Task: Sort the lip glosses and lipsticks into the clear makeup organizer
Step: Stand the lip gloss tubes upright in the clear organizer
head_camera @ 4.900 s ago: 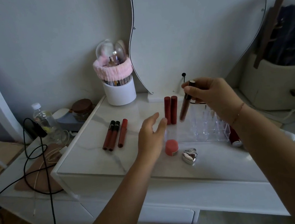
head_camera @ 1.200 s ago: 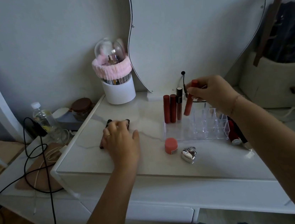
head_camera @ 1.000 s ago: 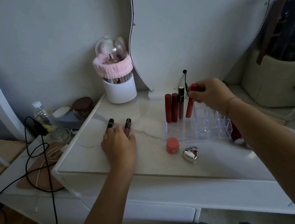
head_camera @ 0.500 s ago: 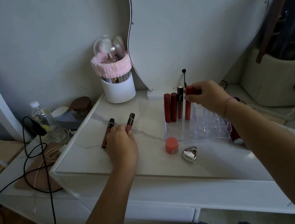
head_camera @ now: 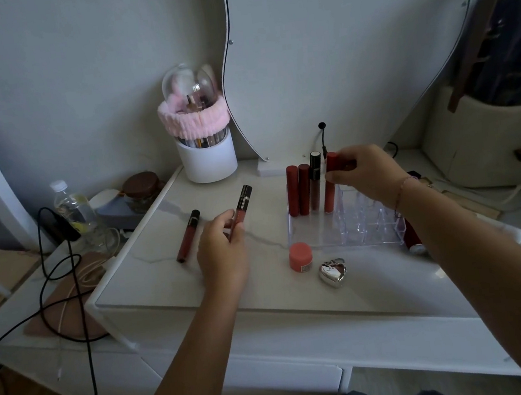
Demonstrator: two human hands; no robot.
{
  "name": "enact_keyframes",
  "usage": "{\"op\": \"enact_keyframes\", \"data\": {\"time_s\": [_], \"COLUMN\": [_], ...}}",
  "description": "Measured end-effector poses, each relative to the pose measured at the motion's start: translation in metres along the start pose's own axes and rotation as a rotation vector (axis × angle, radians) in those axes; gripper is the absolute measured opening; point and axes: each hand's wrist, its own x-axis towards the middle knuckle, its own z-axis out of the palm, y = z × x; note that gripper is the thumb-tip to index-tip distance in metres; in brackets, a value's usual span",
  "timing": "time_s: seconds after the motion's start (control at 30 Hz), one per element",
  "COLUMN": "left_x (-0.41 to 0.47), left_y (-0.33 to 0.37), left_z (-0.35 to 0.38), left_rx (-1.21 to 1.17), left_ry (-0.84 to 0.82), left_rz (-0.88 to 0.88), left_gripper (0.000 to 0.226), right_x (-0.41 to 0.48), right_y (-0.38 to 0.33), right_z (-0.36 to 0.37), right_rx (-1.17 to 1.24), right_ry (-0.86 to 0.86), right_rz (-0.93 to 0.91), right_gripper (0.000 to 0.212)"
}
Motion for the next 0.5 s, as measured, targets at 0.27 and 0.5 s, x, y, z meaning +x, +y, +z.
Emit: {"op": "enact_keyframes", "data": {"time_s": [0.27, 0.5], "left_x": [-0.005, -0.015], "left_y": [0.012, 0.029], "left_z": [-0.002, 0.000], "left_rx": [-0.418, -0.647], "left_ry": [-0.166, -0.398], "left_rz": [-0.049, -0.002], "left_gripper": [0.025, 0.027], "right_x": [-0.014, -0.035], "right_y": [-0.009, -0.049], "right_z": [-0.013, 0.005], "right_rx": [0.111, 0.366], "right_ry": [0.181, 0.054], "right_rz": [-0.006, -0.059], "right_gripper": [0.039, 0.033]}}
